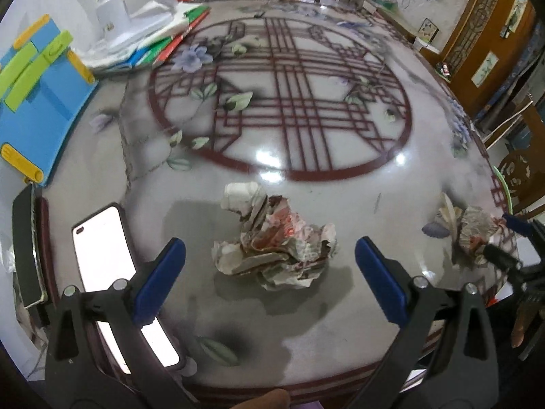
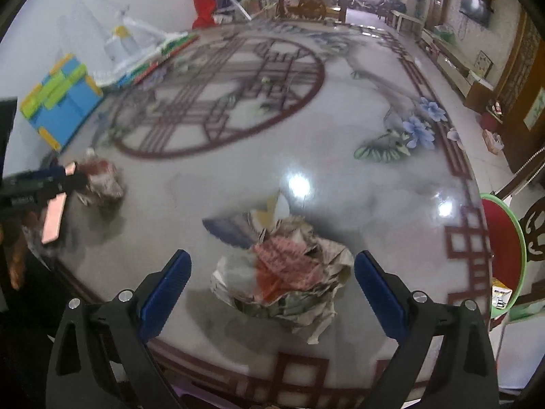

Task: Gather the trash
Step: 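Grasp the crumpled printed paper with the right tool while the left tool grasps another crumpled paper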

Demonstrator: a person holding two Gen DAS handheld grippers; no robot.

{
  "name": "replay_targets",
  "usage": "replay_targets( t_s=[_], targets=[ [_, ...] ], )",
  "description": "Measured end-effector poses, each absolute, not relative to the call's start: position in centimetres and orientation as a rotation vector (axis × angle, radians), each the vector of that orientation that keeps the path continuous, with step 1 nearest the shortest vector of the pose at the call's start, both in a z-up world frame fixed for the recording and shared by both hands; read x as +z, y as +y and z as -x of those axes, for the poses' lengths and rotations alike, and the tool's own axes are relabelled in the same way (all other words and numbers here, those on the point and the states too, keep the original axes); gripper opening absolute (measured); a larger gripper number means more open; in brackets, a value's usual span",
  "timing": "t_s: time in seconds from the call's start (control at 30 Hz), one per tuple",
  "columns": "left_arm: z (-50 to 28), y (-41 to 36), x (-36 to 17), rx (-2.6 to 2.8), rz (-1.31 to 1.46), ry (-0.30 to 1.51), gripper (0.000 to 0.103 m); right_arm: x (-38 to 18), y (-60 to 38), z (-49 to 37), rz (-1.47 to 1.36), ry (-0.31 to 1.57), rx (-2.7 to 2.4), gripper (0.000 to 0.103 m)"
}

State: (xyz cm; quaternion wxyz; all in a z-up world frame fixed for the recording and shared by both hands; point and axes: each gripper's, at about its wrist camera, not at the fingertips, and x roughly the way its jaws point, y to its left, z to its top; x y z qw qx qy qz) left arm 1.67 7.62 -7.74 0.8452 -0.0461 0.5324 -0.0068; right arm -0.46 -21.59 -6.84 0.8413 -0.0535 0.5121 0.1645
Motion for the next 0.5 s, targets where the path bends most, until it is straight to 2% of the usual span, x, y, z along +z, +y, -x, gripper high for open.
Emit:
replay_targets(
  t_s=[0.27, 0.47, 0.5],
  targets=[
    [-3.0, 7.4, -9.9, 0.031, 0.063, 1.184, 0.098, -9.2, -21.9, 0.1, 0.131, 1.144, 0.326, 0.091],
    [-3.7, 6.9, -10.5, 0.014, 0.081, 1.202, 0.098, -9.8, -22.0, 0.0, 0.126, 1.167, 0.343, 0.079],
    [-3.7, 6.7, -10.6, 0.003, 0.088, 1.208, 0.096, -9.8, -22.0, 0.0, 0.125, 1.17, 0.345, 0.075]
  ],
)
